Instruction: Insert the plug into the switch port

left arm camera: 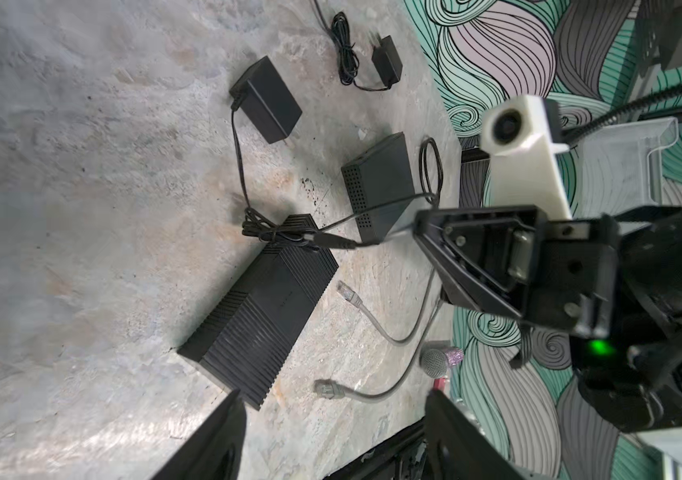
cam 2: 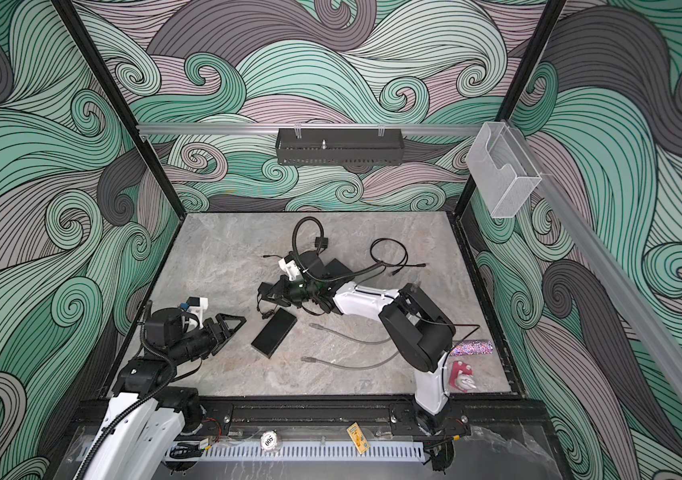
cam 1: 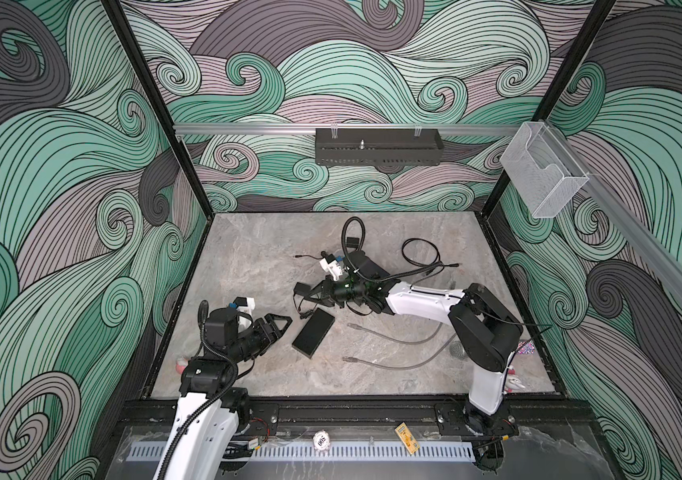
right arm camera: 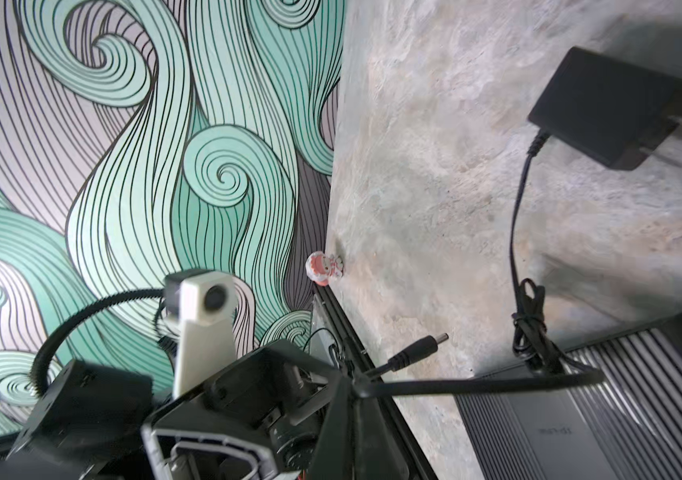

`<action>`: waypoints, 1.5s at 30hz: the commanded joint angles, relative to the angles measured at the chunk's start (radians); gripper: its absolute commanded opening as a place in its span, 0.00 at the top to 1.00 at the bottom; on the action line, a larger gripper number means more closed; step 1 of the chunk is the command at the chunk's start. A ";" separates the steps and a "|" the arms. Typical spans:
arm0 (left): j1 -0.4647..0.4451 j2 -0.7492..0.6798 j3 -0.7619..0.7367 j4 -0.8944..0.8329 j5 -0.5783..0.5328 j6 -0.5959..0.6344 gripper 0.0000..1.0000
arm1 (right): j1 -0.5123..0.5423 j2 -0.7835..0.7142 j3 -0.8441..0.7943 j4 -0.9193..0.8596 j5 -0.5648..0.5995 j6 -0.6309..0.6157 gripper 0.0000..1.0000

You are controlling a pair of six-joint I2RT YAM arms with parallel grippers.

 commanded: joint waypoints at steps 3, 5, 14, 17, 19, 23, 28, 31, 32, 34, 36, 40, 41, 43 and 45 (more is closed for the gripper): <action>-0.011 0.045 -0.022 0.264 0.054 -0.041 0.41 | 0.001 -0.055 0.013 -0.028 -0.104 -0.028 1.00; -0.011 0.057 -0.032 0.319 0.068 -0.055 0.43 | -0.001 -0.077 0.011 -0.031 -0.127 -0.028 1.00; -0.022 0.048 -0.043 0.450 0.158 -0.086 0.18 | -0.057 -0.237 0.005 -0.288 -0.140 -0.231 1.00; -0.057 0.055 -0.054 0.522 0.183 -0.085 0.13 | -0.079 -0.288 -0.025 -0.330 -0.159 -0.277 1.00; -0.107 0.050 -0.070 0.571 0.146 -0.066 0.12 | -0.100 -0.331 -0.066 -0.330 -0.177 -0.285 1.00; -0.212 0.039 -0.106 0.681 0.071 0.031 0.15 | -0.144 -0.409 -0.127 -0.373 -0.205 -0.320 1.00; -0.345 0.035 -0.137 0.782 -0.058 0.180 0.25 | -0.197 -0.496 -0.183 -0.470 -0.248 -0.385 1.00; -0.418 0.036 -0.151 0.819 -0.095 0.278 0.25 | -0.222 -0.554 -0.227 -0.518 -0.269 -0.416 1.00; -0.434 0.043 -0.153 0.830 -0.095 0.300 0.25 | -0.229 -0.569 -0.238 -0.529 -0.274 -0.420 1.00; -0.479 0.069 -0.156 0.848 -0.105 0.353 0.25 | -0.235 -0.603 -0.266 -0.539 -0.292 -0.424 1.00; -0.525 0.103 -0.157 0.867 -0.111 0.409 0.25 | -0.236 -0.623 -0.288 -0.538 -0.308 -0.421 1.00; -0.662 0.209 -0.130 0.868 -0.147 0.587 0.29 | -0.236 -0.654 -0.353 -0.463 -0.346 -0.363 1.00; -0.698 0.233 -0.118 0.857 -0.166 0.637 0.29 | -0.236 -0.658 -0.369 -0.439 -0.356 -0.343 1.00; -0.773 0.300 -0.088 0.830 -0.211 0.748 0.28 | -0.234 -0.670 -0.397 -0.388 -0.379 -0.302 1.00; -0.809 0.354 -0.062 0.806 -0.249 0.823 0.32 | -0.235 -0.683 -0.417 -0.359 -0.391 -0.276 1.00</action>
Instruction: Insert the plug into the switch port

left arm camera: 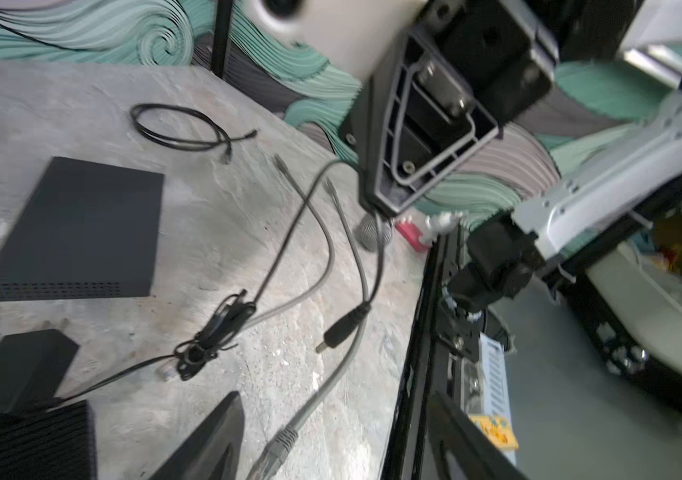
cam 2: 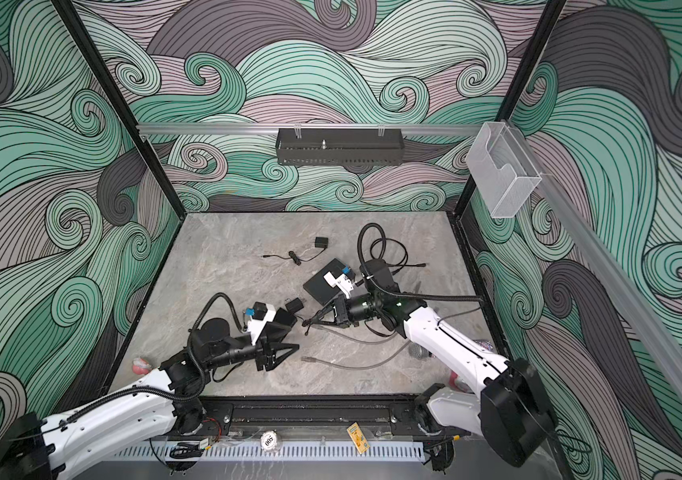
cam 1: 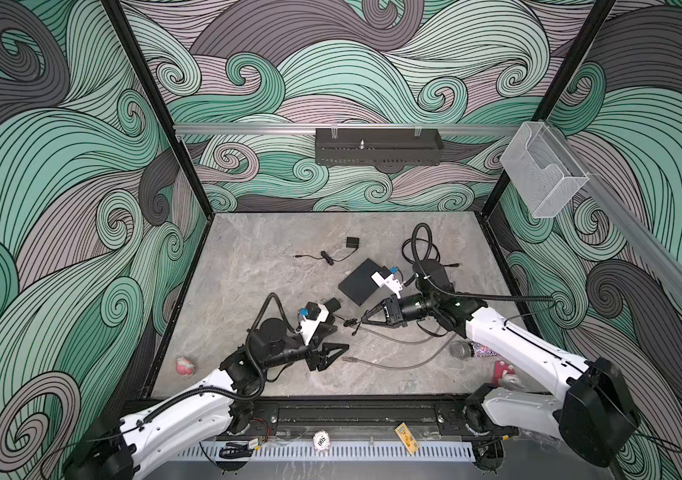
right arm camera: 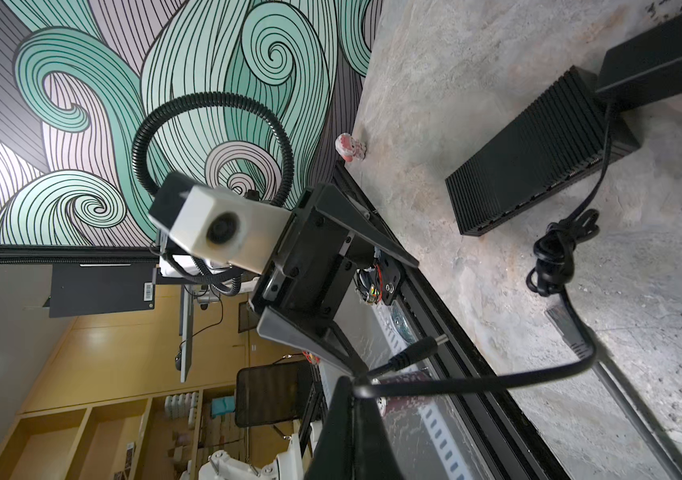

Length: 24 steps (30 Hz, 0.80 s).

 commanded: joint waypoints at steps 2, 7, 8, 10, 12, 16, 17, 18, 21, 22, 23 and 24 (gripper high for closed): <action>-0.050 0.080 0.075 -0.014 -0.105 0.230 0.35 | -0.001 -0.039 -0.030 0.088 -0.063 0.065 1.00; -0.063 0.098 0.079 -0.006 -0.104 0.291 0.39 | -0.001 -0.064 -0.064 0.133 -0.087 0.131 1.00; -0.065 0.098 0.080 -0.009 -0.105 0.299 0.39 | -0.001 -0.064 -0.071 0.156 -0.094 0.151 1.00; -0.068 0.101 0.082 -0.013 -0.094 0.322 0.42 | -0.001 -0.065 -0.084 0.200 -0.104 0.189 1.00; -0.073 0.102 0.081 -0.016 -0.090 0.343 0.43 | -0.001 -0.065 -0.095 0.246 -0.109 0.226 1.00; -0.079 0.084 0.068 0.003 -0.087 0.365 0.44 | 0.000 -0.046 -0.105 0.307 -0.116 0.273 1.00; -0.081 0.077 0.068 0.004 -0.084 0.369 0.46 | 0.001 -0.041 -0.107 0.319 -0.115 0.280 1.00; -0.083 0.072 0.069 0.001 -0.079 0.376 0.51 | 0.001 -0.035 -0.113 0.338 -0.116 0.292 1.00; -0.085 0.063 0.075 -0.021 -0.077 0.386 0.60 | 0.003 -0.023 -0.127 0.390 -0.114 0.328 1.00; -0.086 0.062 0.076 -0.023 -0.077 0.388 0.61 | 0.004 -0.020 -0.129 0.395 -0.112 0.330 1.00; -0.087 0.062 0.077 -0.024 -0.076 0.385 0.62 | 0.004 -0.016 -0.131 0.396 -0.110 0.330 1.00; -0.087 0.058 0.078 -0.023 -0.073 0.384 0.62 | 0.006 -0.014 -0.132 0.398 -0.108 0.329 1.00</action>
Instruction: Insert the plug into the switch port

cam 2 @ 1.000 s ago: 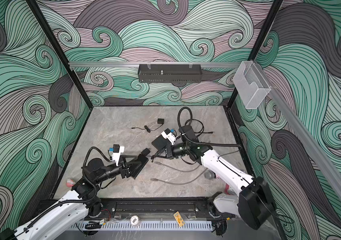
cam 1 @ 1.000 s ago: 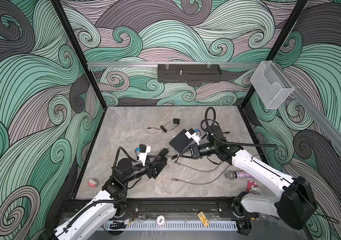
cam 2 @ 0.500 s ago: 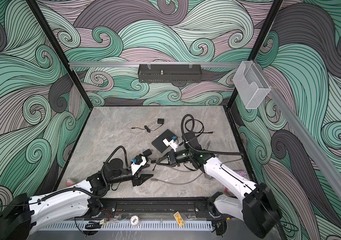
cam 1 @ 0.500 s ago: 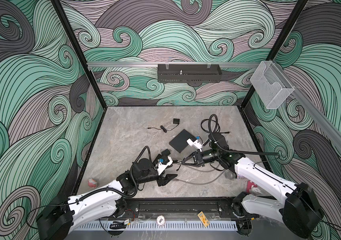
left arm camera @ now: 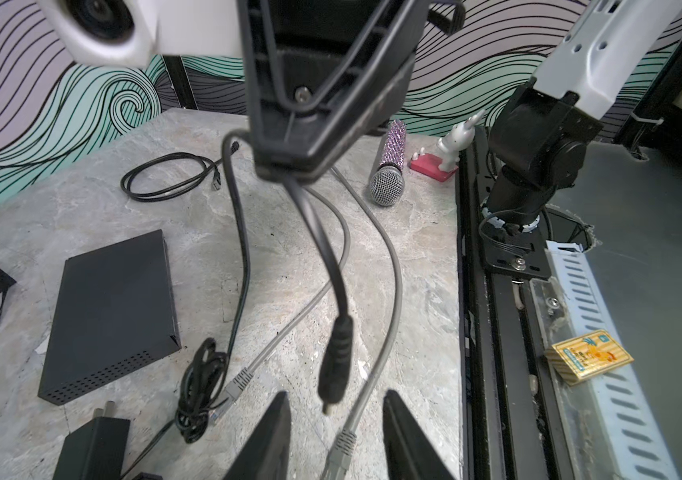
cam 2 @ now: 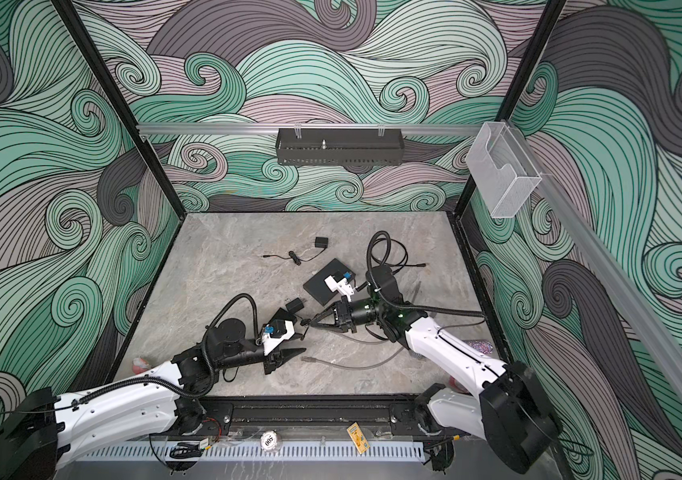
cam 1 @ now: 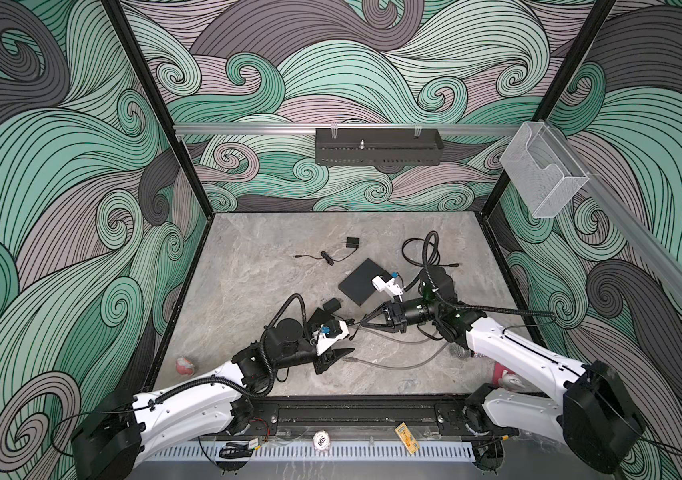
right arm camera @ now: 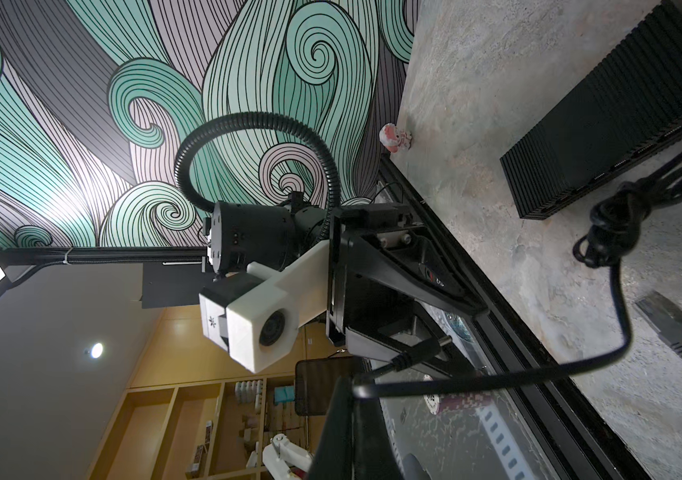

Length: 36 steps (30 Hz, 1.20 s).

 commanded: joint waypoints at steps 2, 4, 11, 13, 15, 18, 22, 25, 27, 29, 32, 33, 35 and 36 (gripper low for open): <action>-0.011 -0.016 0.038 -0.012 0.008 0.013 0.63 | 0.007 0.015 -0.011 0.070 -0.022 0.029 1.00; -0.014 -0.016 0.044 -0.015 0.009 0.012 0.72 | 0.009 0.016 -0.014 0.075 -0.020 0.031 1.00; -0.013 -0.004 0.072 -0.051 0.016 0.019 1.00 | 0.010 0.020 -0.020 0.058 -0.013 0.019 1.00; -0.015 -0.009 0.077 -0.059 0.016 0.019 1.00 | 0.010 0.022 -0.022 0.040 -0.007 0.006 1.00; -0.015 -0.016 0.083 -0.076 0.012 0.019 1.00 | 0.010 0.020 -0.023 0.019 -0.004 -0.012 1.00; -0.015 -0.025 0.100 -0.131 -0.016 0.020 1.00 | 0.001 -0.003 -0.001 -0.089 -0.008 -0.113 0.80; -0.015 -0.006 0.117 -0.223 -0.038 0.050 1.00 | -0.020 -0.106 0.146 -0.597 0.111 -0.519 0.50; -0.016 0.025 0.121 -0.262 -0.032 0.094 1.00 | -0.019 -0.174 0.283 -0.935 0.321 -0.784 0.43; -0.017 0.045 0.134 -0.298 -0.033 0.129 1.00 | -0.018 -0.218 0.328 -1.045 0.418 -0.876 0.43; -0.022 0.067 0.153 -0.329 -0.031 0.156 1.00 | -0.017 -0.258 0.343 -1.105 0.480 -0.929 0.43; -0.030 0.109 0.175 -0.354 0.020 0.204 1.00 | -0.012 -0.304 0.315 -1.095 0.519 -0.945 0.44; -0.032 0.122 0.181 -0.365 0.048 0.227 1.00 | -0.005 -0.322 0.281 -1.056 0.490 -0.960 0.44; -0.042 0.146 0.191 -0.383 0.080 0.259 1.00 | 0.024 -0.376 0.204 -0.962 0.440 -1.007 0.44; -0.046 0.153 0.192 -0.392 0.095 0.279 1.00 | 0.058 -0.414 0.172 -0.932 0.441 -1.059 0.43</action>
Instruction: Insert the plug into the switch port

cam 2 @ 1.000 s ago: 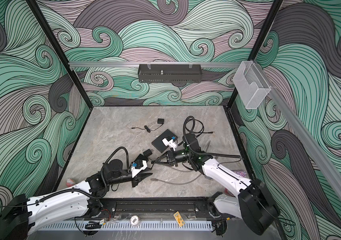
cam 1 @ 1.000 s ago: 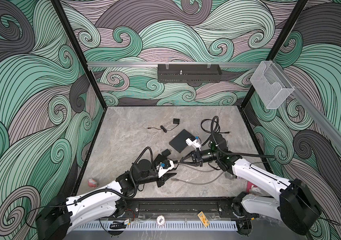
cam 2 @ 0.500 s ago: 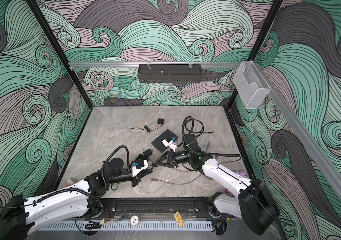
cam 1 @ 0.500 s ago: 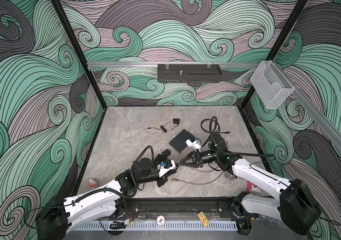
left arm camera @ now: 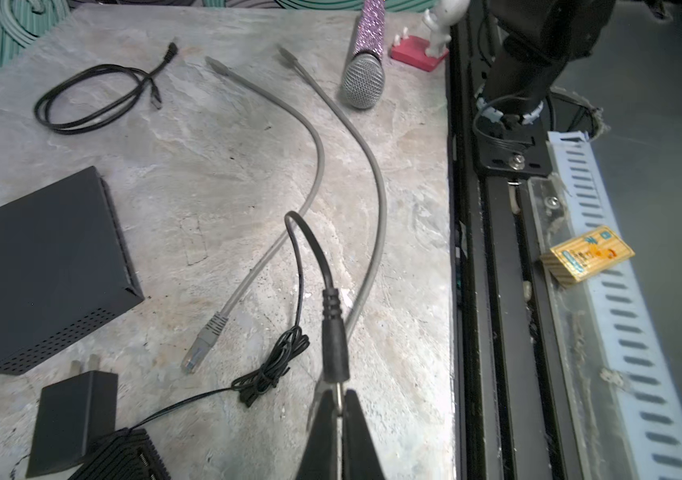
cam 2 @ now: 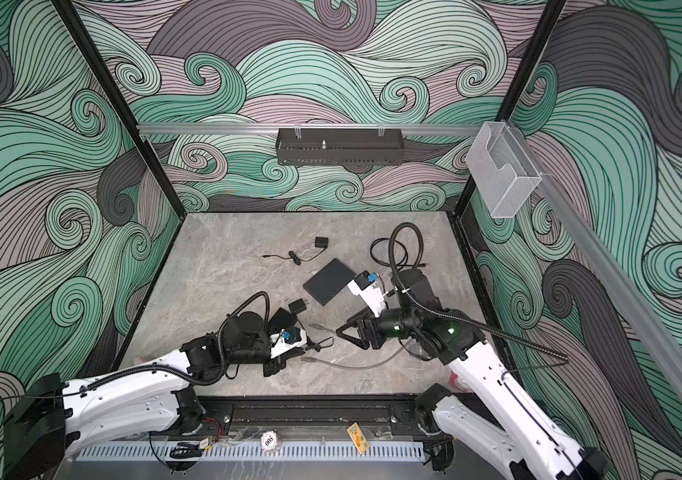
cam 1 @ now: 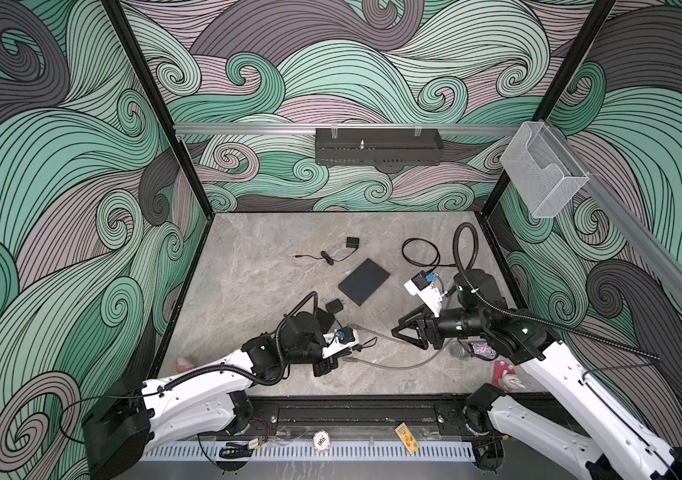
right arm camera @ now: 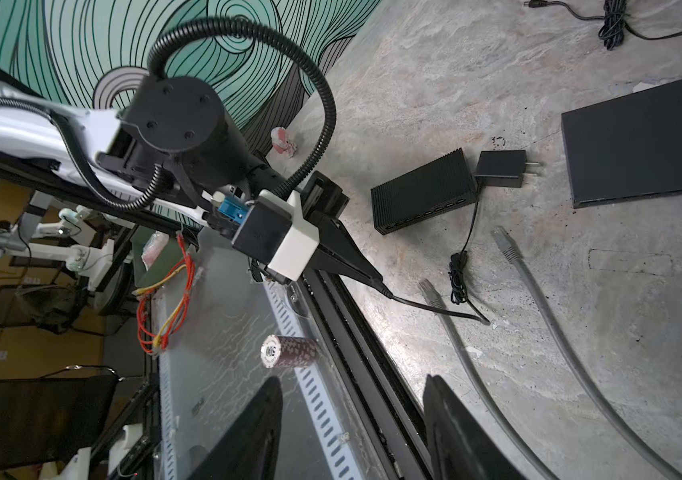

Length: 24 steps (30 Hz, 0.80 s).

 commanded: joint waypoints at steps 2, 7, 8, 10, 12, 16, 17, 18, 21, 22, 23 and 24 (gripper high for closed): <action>-0.026 0.028 0.040 -0.074 0.103 0.114 1.00 | 0.113 -0.114 -0.126 0.036 0.023 -0.257 0.41; -0.036 0.030 0.040 -0.079 0.147 0.147 1.00 | 0.179 -0.136 -0.149 0.036 0.052 -0.394 0.51; -0.038 0.029 0.041 -0.081 0.152 0.151 1.00 | 0.198 -0.116 -0.133 0.009 0.087 -0.442 0.57; -0.041 0.024 0.041 -0.085 0.159 0.158 1.00 | 0.251 -0.062 -0.103 -0.031 0.182 -0.520 0.64; -0.046 0.017 0.039 -0.085 0.168 0.161 1.00 | 0.318 0.007 -0.083 -0.047 0.267 -0.586 0.65; -0.052 -0.002 0.038 -0.091 0.187 0.164 1.00 | 0.397 0.105 -0.076 0.011 0.343 -0.634 0.66; -0.053 -0.006 0.037 -0.091 0.195 0.164 1.00 | 0.402 0.115 -0.085 0.042 0.347 -0.638 0.67; -0.054 -0.009 0.036 -0.091 0.200 0.166 1.00 | 0.405 0.123 -0.095 0.072 0.356 -0.643 0.69; -0.056 -0.010 0.037 -0.094 0.214 0.167 1.00 | 0.407 0.152 -0.121 0.121 0.370 -0.667 0.72; -0.056 -0.007 0.038 -0.092 0.217 0.169 1.00 | 0.407 0.167 -0.122 0.127 0.366 -0.672 0.72; -0.058 -0.005 0.038 -0.090 0.220 0.169 1.00 | 0.407 0.184 -0.120 0.129 0.361 -0.672 0.72; -0.058 -0.003 0.037 -0.091 0.221 0.170 1.00 | 0.409 0.201 -0.114 0.130 0.347 -0.670 0.73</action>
